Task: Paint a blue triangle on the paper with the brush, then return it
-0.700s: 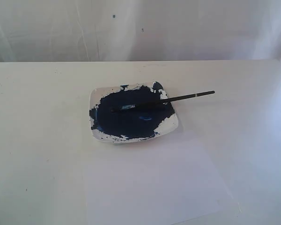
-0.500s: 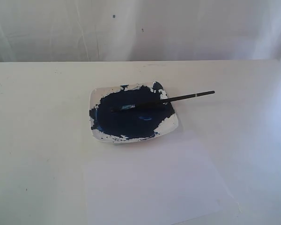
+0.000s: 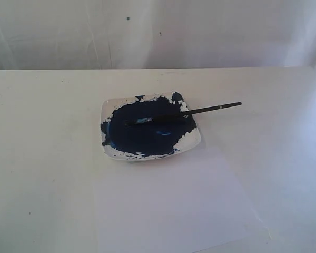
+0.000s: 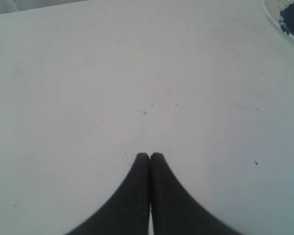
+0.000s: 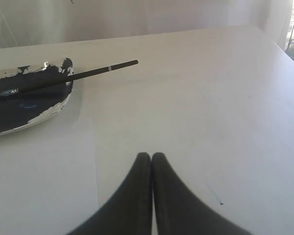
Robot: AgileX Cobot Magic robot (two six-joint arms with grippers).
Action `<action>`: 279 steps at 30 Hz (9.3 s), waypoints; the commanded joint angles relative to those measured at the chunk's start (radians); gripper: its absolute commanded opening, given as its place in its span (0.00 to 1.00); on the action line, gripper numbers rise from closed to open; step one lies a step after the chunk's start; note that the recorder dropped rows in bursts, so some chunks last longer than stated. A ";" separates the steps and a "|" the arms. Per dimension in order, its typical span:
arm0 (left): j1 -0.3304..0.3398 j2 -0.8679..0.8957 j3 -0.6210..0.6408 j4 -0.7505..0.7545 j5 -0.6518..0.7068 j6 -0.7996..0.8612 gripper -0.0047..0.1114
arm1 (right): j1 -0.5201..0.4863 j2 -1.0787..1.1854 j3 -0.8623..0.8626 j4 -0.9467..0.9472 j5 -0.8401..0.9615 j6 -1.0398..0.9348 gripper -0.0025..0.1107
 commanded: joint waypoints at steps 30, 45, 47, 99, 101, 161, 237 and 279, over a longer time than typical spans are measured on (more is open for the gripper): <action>0.004 -0.005 0.003 -0.007 0.002 -0.005 0.04 | 0.002 -0.006 -0.001 0.008 -0.622 0.357 0.02; 0.004 -0.005 0.003 -0.007 0.002 -0.005 0.04 | 0.002 0.193 -0.129 0.052 -0.153 0.422 0.02; 0.004 -0.005 0.003 -0.007 0.002 -0.005 0.04 | 0.002 0.280 -0.176 0.052 -0.099 0.415 0.02; 0.004 -0.005 0.003 -0.007 0.002 -0.005 0.04 | 0.059 2.080 -1.276 1.516 0.030 -0.311 0.30; 0.004 -0.005 0.003 -0.007 0.002 -0.005 0.04 | 0.059 2.109 -1.301 1.516 0.028 -0.312 0.30; 0.004 -0.005 0.003 -0.007 0.002 -0.005 0.04 | 0.088 2.256 -1.418 1.604 -0.014 -0.302 0.14; 0.004 -0.005 0.003 -0.007 0.002 -0.005 0.04 | 0.151 1.977 -1.502 1.476 0.555 -2.071 0.02; 0.004 -0.005 0.003 -0.007 0.002 -0.005 0.04 | 0.181 1.875 -1.506 1.414 0.342 -1.728 0.02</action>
